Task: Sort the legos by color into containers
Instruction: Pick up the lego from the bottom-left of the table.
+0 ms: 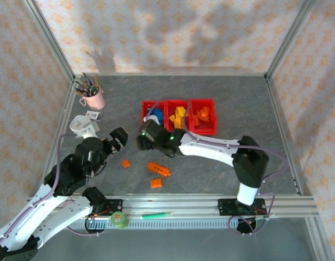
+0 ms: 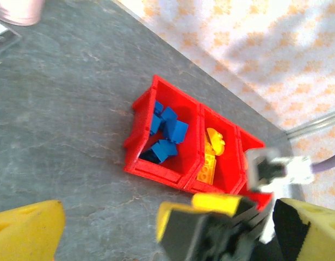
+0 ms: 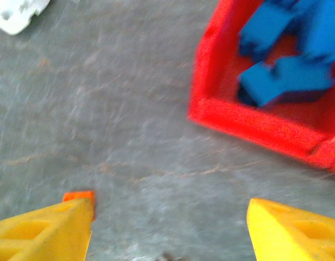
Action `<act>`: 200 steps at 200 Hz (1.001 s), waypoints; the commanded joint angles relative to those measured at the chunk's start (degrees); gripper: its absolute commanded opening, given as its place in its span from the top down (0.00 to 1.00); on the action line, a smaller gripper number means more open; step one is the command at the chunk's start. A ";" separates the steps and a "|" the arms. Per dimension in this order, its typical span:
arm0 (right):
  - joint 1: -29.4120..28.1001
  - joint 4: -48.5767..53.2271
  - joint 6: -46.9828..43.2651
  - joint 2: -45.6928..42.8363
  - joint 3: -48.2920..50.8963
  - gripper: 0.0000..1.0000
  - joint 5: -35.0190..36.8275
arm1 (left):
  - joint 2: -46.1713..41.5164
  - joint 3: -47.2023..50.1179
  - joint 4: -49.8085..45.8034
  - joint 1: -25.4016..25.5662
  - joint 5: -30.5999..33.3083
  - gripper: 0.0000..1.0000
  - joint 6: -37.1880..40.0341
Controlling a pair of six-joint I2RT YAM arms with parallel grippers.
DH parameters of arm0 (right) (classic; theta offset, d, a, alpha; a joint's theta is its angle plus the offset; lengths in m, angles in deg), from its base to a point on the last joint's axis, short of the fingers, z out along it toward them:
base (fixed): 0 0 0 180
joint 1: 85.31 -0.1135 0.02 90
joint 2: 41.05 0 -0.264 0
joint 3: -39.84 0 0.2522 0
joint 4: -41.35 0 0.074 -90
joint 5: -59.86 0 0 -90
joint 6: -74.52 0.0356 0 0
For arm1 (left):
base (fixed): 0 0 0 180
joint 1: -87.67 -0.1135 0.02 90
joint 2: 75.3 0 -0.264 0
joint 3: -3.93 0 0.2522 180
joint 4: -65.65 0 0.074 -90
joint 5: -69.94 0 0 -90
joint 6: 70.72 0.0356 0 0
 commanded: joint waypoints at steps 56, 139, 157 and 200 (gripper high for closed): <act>-9.11 -3.63 -0.09 12.83 -8.04 0.23 -1.06 | -2.96 -6.67 -21.51 0.28 7.90 0.01 -8.78; -10.97 1.85 -2.67 24.15 -18.59 0.36 3.24 | -6.04 -4.40 -20.51 0.28 9.25 0.01 -9.79; -11.15 3.00 -2.75 26.01 -19.88 0.40 4.19 | -6.09 -4.20 -20.70 0.28 9.52 0.01 -9.94; -11.85 6.33 -2.82 30.08 -23.21 0.45 7.21 | -6.65 -3.37 -19.93 0.23 9.71 0.01 -9.87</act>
